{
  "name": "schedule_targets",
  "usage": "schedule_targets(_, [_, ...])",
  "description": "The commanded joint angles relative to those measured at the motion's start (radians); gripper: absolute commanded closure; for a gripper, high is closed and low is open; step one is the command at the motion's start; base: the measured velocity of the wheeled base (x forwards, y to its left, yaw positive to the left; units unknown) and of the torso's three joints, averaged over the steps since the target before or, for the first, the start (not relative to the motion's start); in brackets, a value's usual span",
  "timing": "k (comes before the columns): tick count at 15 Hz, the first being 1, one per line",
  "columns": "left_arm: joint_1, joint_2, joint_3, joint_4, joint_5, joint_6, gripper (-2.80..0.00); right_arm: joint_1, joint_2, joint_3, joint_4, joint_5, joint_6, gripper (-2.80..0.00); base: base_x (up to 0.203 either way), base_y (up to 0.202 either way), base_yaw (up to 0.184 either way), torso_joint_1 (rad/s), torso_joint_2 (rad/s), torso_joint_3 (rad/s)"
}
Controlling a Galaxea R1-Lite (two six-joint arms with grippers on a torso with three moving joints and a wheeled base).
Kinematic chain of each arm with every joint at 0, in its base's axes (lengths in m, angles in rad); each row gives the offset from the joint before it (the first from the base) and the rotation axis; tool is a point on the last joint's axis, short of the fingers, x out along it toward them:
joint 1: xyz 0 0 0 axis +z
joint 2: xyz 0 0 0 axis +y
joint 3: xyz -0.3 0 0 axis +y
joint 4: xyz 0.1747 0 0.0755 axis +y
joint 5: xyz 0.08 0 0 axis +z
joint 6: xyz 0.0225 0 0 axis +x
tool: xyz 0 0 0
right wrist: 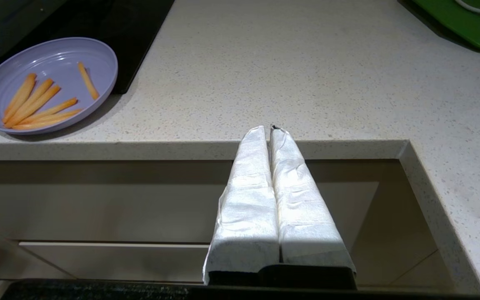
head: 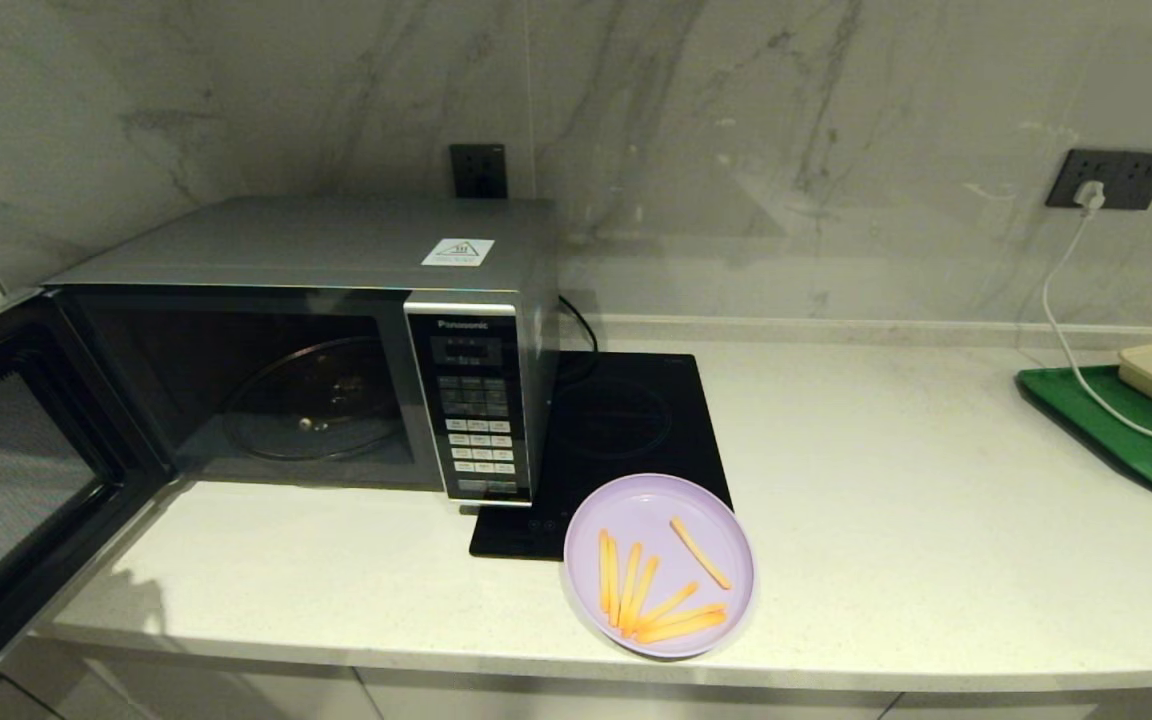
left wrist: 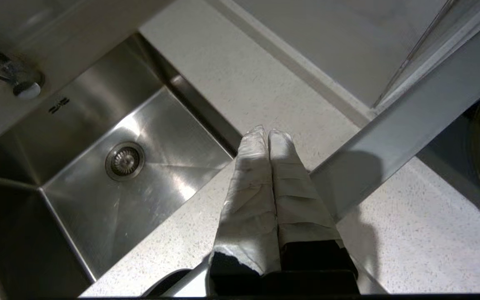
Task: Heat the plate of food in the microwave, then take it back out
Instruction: Close the microwave oven
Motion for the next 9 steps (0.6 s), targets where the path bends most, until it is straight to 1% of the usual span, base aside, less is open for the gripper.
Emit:
schedule_targets(1, [0.02,0.031,0.018,0.027,-0.008,0.001,0.0,0.0,0.0,0.0,0.001,0.0,0.001,0.0,0.0,0.0,0.0,0.0,0.0,0.0])
schedule_targets(4, [0.021,0.035,0.051,0.077,-0.017,-0.003,0.0,0.001,0.0,0.0,0.001,0.0,0.001,0.0,0.0,0.0,0.0,0.0,0.0,0.0])
schedule_targets(5, [0.021,0.033,0.063,0.084,-0.034,-0.004,0.0,0.001,0.0,0.0,0.001,0.0,0.001,0.0,0.0,0.0,0.0,0.0,0.0,0.0])
schedule_targets(9, [0.034,0.035,0.08,0.084,-0.038,-0.003,0.0,0.001,-0.001,0.0,0.001,0.0,0.001,0.0,0.0,0.0,0.0,0.0,0.0,0.0])
